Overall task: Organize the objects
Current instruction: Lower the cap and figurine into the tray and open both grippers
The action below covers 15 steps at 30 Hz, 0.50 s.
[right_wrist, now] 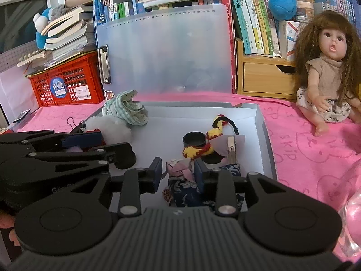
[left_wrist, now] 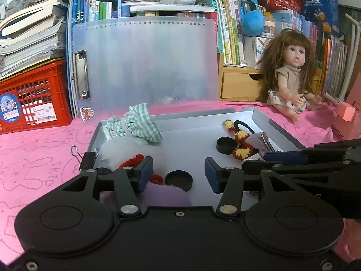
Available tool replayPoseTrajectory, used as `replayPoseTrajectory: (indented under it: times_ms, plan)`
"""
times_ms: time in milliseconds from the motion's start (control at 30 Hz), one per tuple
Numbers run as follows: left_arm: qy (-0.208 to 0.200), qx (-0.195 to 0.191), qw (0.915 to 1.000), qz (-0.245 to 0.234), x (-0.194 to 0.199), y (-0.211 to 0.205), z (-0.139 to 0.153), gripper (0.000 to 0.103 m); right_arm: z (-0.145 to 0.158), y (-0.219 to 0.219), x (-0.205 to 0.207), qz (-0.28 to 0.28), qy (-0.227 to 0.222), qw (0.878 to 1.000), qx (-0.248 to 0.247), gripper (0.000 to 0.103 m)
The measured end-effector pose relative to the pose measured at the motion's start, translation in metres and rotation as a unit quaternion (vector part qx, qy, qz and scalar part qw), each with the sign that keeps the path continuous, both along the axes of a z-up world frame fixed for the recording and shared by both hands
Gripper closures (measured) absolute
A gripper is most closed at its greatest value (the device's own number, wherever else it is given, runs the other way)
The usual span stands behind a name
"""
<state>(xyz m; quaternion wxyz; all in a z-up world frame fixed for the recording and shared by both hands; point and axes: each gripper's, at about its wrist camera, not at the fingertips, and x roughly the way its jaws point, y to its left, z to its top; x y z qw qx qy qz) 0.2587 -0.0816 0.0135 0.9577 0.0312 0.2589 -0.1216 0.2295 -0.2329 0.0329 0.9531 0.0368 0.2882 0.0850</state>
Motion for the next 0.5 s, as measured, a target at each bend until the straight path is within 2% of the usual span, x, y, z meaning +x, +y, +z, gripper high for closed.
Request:
replayPoseTrajectory:
  times_ms: [100, 300, 500]
  plan:
    - [-0.001, -0.003, 1.0, 0.005, -0.002, 0.003, 0.002, 0.047, 0.001, -0.001, -0.002, -0.004, -0.002, 1.0, 0.001, 0.05]
    - [-0.004, -0.002, 0.9999, 0.013, -0.007, 0.005, 0.005, 0.042, 0.004, -0.002, -0.007, -0.006, -0.007, 1.0, 0.001, 0.049]
    - [-0.008, -0.006, 0.9997, 0.024, -0.014, 0.012, 0.007, 0.031, 0.005, -0.002, -0.012, -0.009, -0.009, 1.0, 0.005, 0.043]
